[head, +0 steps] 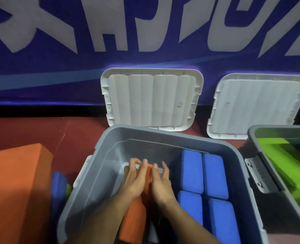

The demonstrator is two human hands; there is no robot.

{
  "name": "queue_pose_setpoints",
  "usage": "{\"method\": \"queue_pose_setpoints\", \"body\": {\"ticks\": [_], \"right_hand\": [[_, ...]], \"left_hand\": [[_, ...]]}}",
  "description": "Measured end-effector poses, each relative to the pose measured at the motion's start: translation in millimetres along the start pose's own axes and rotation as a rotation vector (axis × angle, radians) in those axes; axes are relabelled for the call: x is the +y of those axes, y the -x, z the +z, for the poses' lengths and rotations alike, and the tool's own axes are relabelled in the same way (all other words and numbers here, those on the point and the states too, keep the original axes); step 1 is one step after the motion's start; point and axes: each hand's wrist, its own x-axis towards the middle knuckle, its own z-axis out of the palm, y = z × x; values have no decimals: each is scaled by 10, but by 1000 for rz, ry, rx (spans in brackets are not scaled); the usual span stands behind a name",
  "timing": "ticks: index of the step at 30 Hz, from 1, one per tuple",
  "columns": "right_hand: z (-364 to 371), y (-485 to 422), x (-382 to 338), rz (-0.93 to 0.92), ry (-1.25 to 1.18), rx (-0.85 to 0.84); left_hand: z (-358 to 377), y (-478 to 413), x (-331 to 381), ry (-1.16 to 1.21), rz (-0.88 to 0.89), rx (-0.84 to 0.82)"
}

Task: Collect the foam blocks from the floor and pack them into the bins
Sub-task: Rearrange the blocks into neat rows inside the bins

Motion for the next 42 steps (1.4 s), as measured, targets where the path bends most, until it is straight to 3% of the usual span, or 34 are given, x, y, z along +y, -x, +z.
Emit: {"method": "queue_pose_setpoints", "body": {"ticks": [5, 9, 16, 28, 31, 37, 42], "right_hand": [[-357, 173, -297, -191, 160, 126], [-561, 201, -326, -345, 427, 205], [-709, -64, -233, -353, 899, 238], [-793, -171, -194, -342, 998, 217], [-805, -221, -106, -264, 1058, 127], [-838, -301, -38, -264, 1157, 81], [-843, -318, -34, -263, 1191, 83]], "left_hand": [[15, 60, 473, 83, 202, 17], [206, 34, 611, 108, 296, -30], [532, -123, 432, 153, 308, -76], [601, -138, 470, 117, 313, -86], [678, -194, 313, 82, 254, -131], [808, -307, 197, 130, 225, -86], [788, -292, 232, 36, 232, -76]]}}
